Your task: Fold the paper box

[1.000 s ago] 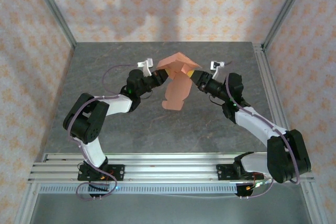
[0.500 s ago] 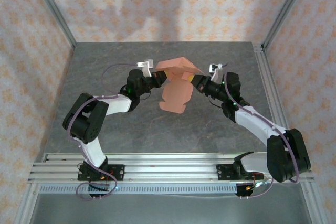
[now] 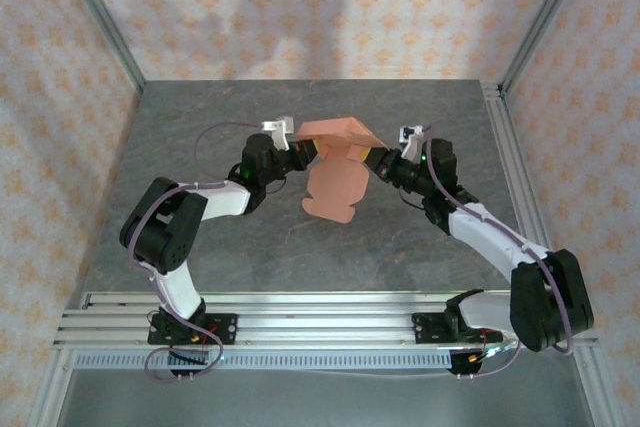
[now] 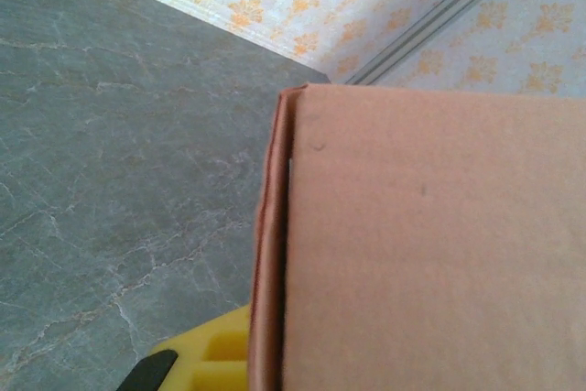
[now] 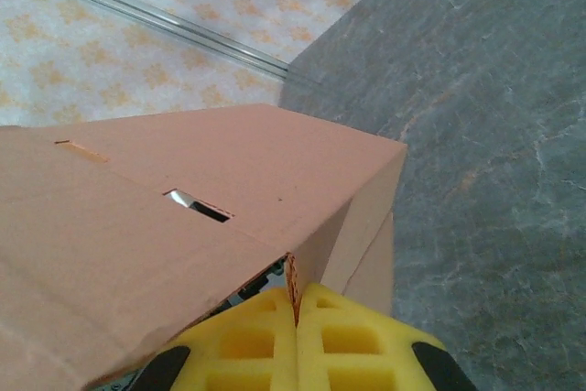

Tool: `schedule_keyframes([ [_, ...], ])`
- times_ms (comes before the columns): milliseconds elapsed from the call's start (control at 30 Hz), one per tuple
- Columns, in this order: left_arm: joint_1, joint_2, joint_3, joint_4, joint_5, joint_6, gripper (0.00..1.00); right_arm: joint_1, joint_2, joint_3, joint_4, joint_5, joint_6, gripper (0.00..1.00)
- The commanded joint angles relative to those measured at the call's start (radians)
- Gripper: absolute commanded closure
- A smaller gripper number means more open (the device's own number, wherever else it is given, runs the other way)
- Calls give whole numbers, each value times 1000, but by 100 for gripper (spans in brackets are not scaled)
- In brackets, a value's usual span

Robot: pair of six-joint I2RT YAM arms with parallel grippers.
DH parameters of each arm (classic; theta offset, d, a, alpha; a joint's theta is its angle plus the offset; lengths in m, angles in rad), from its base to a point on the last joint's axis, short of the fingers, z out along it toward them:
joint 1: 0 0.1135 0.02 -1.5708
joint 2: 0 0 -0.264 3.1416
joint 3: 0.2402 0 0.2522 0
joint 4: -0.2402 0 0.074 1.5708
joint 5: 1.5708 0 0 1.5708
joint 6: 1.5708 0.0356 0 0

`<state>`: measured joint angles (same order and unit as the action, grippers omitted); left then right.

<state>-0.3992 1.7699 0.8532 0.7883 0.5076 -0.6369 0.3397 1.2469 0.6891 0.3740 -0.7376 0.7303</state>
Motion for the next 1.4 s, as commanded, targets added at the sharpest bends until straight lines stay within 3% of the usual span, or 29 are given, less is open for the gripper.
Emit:
schedule_keyframes([
  [0, 0, -17, -17, 10, -25, 6, 100, 7, -58, 39, -20, 13, -46, 54],
  [233, 6, -19, -41, 12, -210, -60, 100, 12, -171, 125, -254, 119, -135, 35],
  [433, 5, -38, -37, -71, -375, -75, 100, 120, -190, 342, -592, 343, -289, 33],
  [600, 4, -52, -55, -70, -461, -81, 100, 269, -6, 649, -886, 539, -403, 33],
  [867, 2, -83, -81, -79, -500, -79, 100, 444, 346, 1100, -1091, 770, -442, 41],
  [1167, 2, -136, -121, -100, -531, -78, 100, 455, 642, 1452, -1268, 851, -497, 41],
  [1367, 1, -151, -152, -66, -543, -86, 100, 449, 728, 1521, -1307, 845, -494, 43],
])
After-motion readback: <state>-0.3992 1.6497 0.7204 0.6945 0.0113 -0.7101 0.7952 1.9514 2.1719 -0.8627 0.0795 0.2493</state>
